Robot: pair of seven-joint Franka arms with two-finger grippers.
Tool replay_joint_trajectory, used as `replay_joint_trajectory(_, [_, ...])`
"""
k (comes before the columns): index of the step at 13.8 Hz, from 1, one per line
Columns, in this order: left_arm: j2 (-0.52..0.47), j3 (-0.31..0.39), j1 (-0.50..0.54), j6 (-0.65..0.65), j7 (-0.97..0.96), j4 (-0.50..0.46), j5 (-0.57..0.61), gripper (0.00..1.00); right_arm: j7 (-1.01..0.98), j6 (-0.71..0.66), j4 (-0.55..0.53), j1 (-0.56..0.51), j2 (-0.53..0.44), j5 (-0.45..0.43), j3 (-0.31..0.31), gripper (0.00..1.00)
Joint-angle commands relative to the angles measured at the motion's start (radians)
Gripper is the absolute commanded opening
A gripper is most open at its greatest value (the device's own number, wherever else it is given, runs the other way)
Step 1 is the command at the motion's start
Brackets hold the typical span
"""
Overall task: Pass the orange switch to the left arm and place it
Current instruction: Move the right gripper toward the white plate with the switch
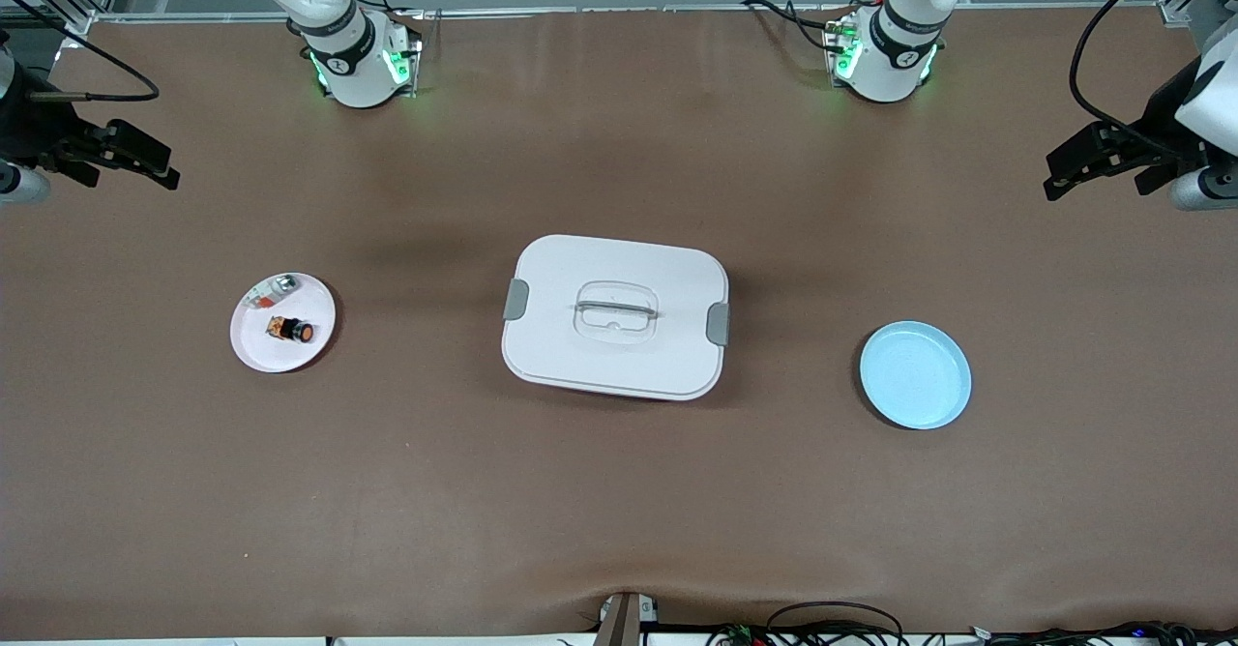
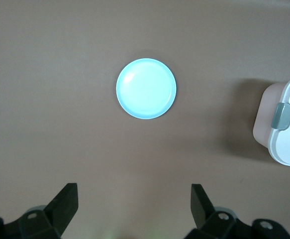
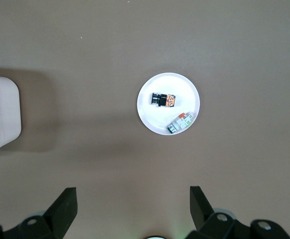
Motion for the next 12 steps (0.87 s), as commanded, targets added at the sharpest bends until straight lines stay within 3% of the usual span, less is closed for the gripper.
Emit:
replay_joint_trajectory(1, [-0.003,0.000,0.006,-0.018,0.011,0.016,0.006,1.00,-0.007,-0.016,0.024,0.002,0.011,0.003,-0.001,1.00])
replay_joint_trajectory(7, [0.003,-0.001,0.011,-0.018,0.011,0.022,0.045,1.00,-0.007,-0.016,0.032,-0.001,0.013,0.002,-0.001,1.00])
replay_joint_trajectory(12, [0.008,-0.004,0.010,-0.018,0.016,0.010,0.041,1.00,-0.009,0.019,0.025,-0.004,0.082,-0.093,0.000,1.00])
